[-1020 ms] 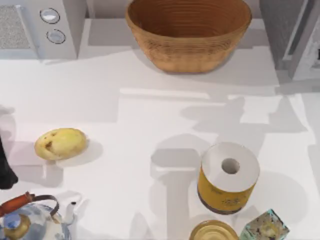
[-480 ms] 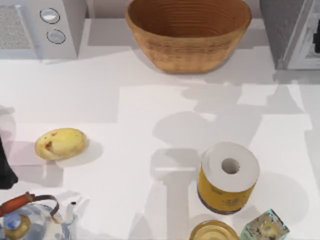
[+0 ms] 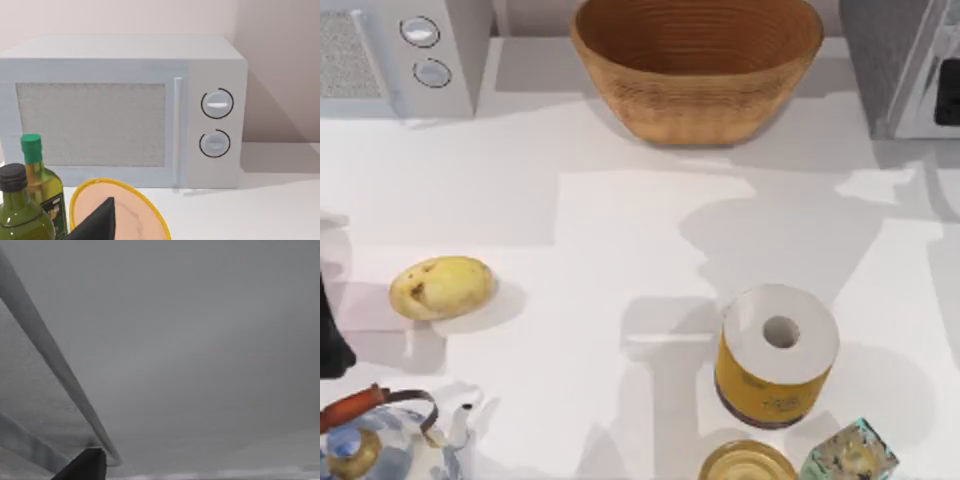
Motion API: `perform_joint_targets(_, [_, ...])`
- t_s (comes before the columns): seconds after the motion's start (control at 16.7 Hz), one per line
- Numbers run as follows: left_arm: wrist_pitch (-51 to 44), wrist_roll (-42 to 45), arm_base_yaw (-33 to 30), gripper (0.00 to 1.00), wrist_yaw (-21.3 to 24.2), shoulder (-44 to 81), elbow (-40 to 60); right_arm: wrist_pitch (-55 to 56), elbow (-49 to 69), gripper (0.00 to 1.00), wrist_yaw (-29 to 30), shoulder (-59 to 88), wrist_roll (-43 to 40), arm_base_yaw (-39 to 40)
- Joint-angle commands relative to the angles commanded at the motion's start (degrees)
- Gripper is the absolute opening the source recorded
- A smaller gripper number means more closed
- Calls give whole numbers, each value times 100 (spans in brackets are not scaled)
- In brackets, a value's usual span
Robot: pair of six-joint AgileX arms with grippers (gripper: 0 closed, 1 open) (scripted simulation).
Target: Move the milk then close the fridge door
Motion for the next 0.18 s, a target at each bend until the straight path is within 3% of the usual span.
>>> perform_joint_targets(0.18, [0, 0, 0, 100, 0, 0, 0, -67, 162, 100, 2, 159, -15, 14])
